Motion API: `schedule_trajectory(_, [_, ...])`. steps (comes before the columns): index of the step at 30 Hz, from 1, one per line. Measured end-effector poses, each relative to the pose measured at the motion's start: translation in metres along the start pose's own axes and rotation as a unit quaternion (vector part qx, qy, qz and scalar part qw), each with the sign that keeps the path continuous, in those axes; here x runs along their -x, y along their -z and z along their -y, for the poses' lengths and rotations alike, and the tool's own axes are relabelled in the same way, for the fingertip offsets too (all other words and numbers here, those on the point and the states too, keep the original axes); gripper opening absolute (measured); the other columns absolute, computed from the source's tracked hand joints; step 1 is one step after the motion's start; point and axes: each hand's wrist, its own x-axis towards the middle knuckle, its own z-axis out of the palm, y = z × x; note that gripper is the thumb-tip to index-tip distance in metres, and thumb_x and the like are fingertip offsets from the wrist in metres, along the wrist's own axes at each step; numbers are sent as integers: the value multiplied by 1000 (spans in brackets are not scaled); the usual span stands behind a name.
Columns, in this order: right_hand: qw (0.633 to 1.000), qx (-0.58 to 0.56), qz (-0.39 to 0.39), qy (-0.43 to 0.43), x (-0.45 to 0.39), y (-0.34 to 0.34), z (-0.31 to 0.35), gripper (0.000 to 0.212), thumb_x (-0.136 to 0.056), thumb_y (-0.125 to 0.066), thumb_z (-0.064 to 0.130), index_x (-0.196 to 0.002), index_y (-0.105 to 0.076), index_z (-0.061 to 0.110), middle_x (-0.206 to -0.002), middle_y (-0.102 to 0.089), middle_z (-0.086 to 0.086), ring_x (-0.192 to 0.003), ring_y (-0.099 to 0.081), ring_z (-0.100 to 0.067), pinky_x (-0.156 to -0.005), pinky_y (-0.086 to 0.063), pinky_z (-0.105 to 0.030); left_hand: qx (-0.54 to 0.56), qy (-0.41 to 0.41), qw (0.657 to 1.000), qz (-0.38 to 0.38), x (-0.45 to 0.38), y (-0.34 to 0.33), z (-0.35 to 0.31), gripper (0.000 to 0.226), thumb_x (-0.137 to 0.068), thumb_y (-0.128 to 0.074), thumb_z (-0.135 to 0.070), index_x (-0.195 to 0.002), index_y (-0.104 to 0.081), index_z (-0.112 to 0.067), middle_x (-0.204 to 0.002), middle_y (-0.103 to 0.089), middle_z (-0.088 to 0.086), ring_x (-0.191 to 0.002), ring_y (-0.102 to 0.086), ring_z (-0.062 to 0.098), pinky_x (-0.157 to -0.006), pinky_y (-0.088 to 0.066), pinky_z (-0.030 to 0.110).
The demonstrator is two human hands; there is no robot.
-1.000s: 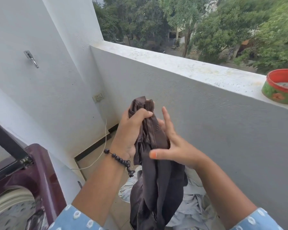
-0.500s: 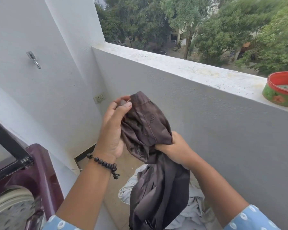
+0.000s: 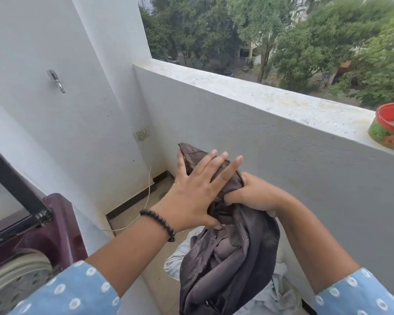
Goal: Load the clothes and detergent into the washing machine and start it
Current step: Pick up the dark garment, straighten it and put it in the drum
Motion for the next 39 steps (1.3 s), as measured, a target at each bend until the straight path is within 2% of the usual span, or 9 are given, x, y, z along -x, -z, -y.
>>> schedule_trajectory(2, [1000,-18,20,3,2,-2,1,13,-71,-64,3,-84,-63,2,-71,-64,-12,-66,-63,-25,-64,-51,-38,22,9,996,-81,-2,-11,4,114,-68,-68,-58,-155,-2,-24,-123,-60,0,-118,-58,19,-109,-23,70])
schedule_trajectory(7, [999,-27,23,13,2,-4,-3,32,-69,-73,18,-95,-64,2,-78,-63,-7,-72,-60,-20,-70,-47,-37,104,-14,988,-117,-11,-1,14,62,-70,-59,-47,-125,-61,-19,-97,-73,-4,-86,-69,21,-80,-52,35])
schedule_trajectory(10, [998,-39,3,45,9,4,-4,36,-76,-83,18,-108,-65,22,-96,-72,6,-88,-69,-10,-77,-53,-25,157,27,982,-98,-13,13,19,50,-68,-62,-47,-115,-64,-31,-95,-72,-8,-89,-68,20,-75,-53,34])
schedule_trajectory(15, [992,-62,-15,109,16,-8,-15,90,-71,-86,14,-137,-33,45,-131,-55,26,-119,-54,9,-94,-47,-13,353,145,915,-126,-13,36,25,32,-66,-61,-34,-96,-69,-26,-78,-71,-5,-78,-66,17,-70,-54,38])
schedule_trajectory(22, [972,-157,-117,131,9,-30,-23,23,-72,-64,4,-95,-65,3,-79,-72,2,-77,-68,-9,-68,-53,-23,466,203,848,-151,-10,48,40,26,-64,-60,-27,-80,-68,-8,-77,-68,12,-71,-58,15,-68,-49,37])
schedule_trajectory(28, [917,114,-285,254,9,13,3,15,-72,-62,17,-71,-59,3,-58,-56,-10,-57,-43,-12,-53,-33,-31,489,218,843,-42,13,43,53,24,-61,-65,-22,-76,-65,-3,-64,-59,2,-62,-51,12,-63,-41,31])
schedule_trajectory(32, [865,217,-355,281,5,11,22,17,-71,-60,21,-63,-47,14,-57,-44,9,-53,-40,-9,-51,-30,-25,585,229,777,-44,19,41,52,42,-56,-68,-23,-84,-61,8,-76,-60,11,-73,-54,18,-70,-41,35])
schedule_trajectory(36, [913,94,-308,249,6,-8,32,21,-69,-60,21,-85,-61,8,-81,-60,-6,-73,-55,-15,-64,-41,-25,659,238,704,-119,20,42,48,23,-80,-63,-8,-103,-69,-5,-99,-73,12,-92,-66,22,-83,-53,38])
schedule_trajectory(39, [952,-45,-204,223,16,-24,38,38,-70,-63,12,-106,-63,27,-99,-71,-3,-93,-67,-19,-81,-54,-39,714,261,626,-172,21,46,44,23,-96,-52,-6,-94,-72,-17,-84,-74,5,-80,-70,18,-75,-56,38])
